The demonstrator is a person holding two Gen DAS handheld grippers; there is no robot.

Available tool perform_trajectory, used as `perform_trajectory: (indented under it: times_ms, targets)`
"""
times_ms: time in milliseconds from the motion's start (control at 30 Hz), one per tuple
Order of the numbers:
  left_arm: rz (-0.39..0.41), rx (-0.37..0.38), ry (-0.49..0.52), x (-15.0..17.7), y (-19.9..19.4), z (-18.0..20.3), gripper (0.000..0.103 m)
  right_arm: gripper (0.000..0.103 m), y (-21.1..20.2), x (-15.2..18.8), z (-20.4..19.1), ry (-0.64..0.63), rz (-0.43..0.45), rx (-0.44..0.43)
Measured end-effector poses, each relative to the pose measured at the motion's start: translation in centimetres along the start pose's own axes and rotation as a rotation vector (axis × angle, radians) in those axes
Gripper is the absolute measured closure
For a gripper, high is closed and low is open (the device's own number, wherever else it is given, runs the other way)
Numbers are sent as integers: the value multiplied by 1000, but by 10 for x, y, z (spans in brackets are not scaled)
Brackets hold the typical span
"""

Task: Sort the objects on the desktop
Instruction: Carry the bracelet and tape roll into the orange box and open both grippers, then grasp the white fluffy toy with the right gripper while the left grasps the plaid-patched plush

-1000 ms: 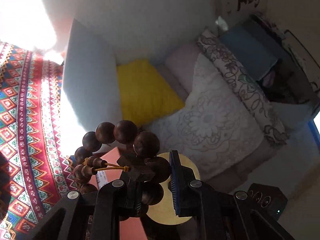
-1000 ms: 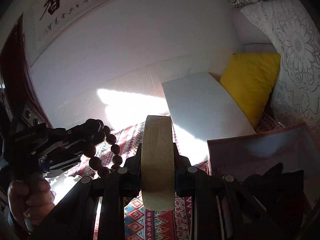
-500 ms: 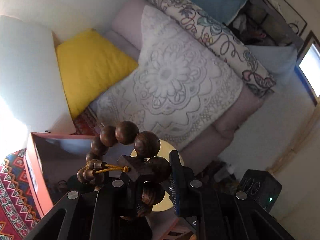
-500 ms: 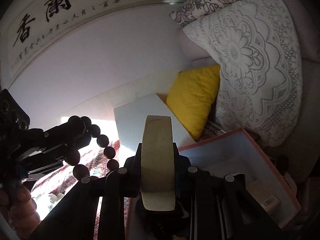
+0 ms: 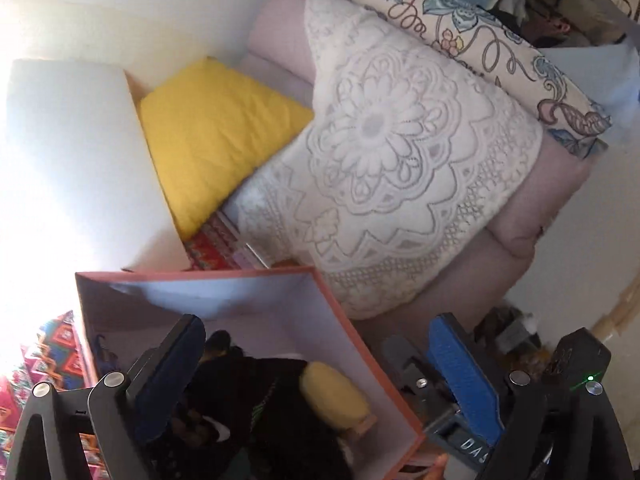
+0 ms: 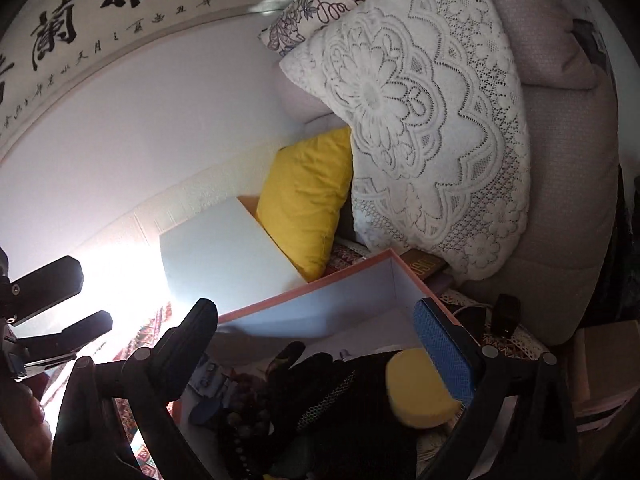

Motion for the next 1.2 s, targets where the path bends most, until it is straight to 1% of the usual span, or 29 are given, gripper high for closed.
perform_trajectory:
  times_ms: [67, 133, 200, 267, 333, 400, 467, 533, 567, 633, 700, 767, 800, 867, 933, 1000, 1067, 1133, 1200]
  targets:
    - [20, -17, -3, -2, -13, -2, 8, 2, -1, -1, -9, -12, -2, -18]
    - [34, -32, -11, -3, -27, -7, 8, 2, -6, -3, -23, -27, 15, -32]
    - [54, -78, -8, 0, -42, -11, 7, 2, -17, -1, -47, -61, 37, -68]
    - [64, -169, 8, 7, -61, -20, 7, 2, -25, 2, -75, -103, 57, -122]
    - [78, -270, 25, 21, -86, -36, 7, 1, -27, 9, -111, -160, 54, -189]
    - [89, -354, 21, 38, -115, -58, 6, 1, -24, 24, -151, -232, 29, -254]
    - [92, -432, -9, 57, -146, -85, 6, 1, -19, 46, -195, -318, -9, -318]
    - [83, -515, -48, 81, -179, -120, 6, 1, -18, 76, -242, -446, -33, -370]
    - [70, -569, -61, 94, -196, -138, 5, 1, -19, 96, -266, -526, -32, -381]
    - [26, -709, -60, 126, -230, -172, 5, 0, -23, 141, -314, -703, -22, -390]
    - [-29, -875, -39, 164, -261, -207, 5, 0, -27, 194, -356, -886, -5, -391]
    - [-98, -1022, -20, 206, -288, -240, 5, 0, -26, 247, -390, -1053, 31, -357]
    - [-136, -1082, -16, 227, -300, -257, 5, 0, -23, 273, -404, -1136, 48, -330]
    - [-209, -1178, -30, 266, -320, -291, 5, 0, -15, 322, -426, -1287, 80, -267]
    - [-256, -1248, -49, 294, -333, -317, 5, 0, -5, 360, -445, -1391, 112, -231]
    - [-277, -1302, -53, 309, -339, -337, 5, 0, 4, 395, -462, -1486, 127, -219]
    - [-317, -1359, -32, 316, -338, -352, 4, 0, 18, 423, -476, -1572, 143, -196]
    - [-366, -1438, 13, 318, -333, -367, 4, 0, 36, 444, -487, -1651, 170, -149]
    - [-406, -1517, 65, 315, -327, -381, 4, 0, 56, 457, -497, -1704, 198, -111]
Point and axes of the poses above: each gripper's, at about its wrist camera, not at the fingertips, and y roughly the way its jaws point, z to its right, x to its underside, the point moved 6 cm from there along y, roughly the way its jaws point, and after that the axes turned 8 degrees about -z, right-handed, at the moved point
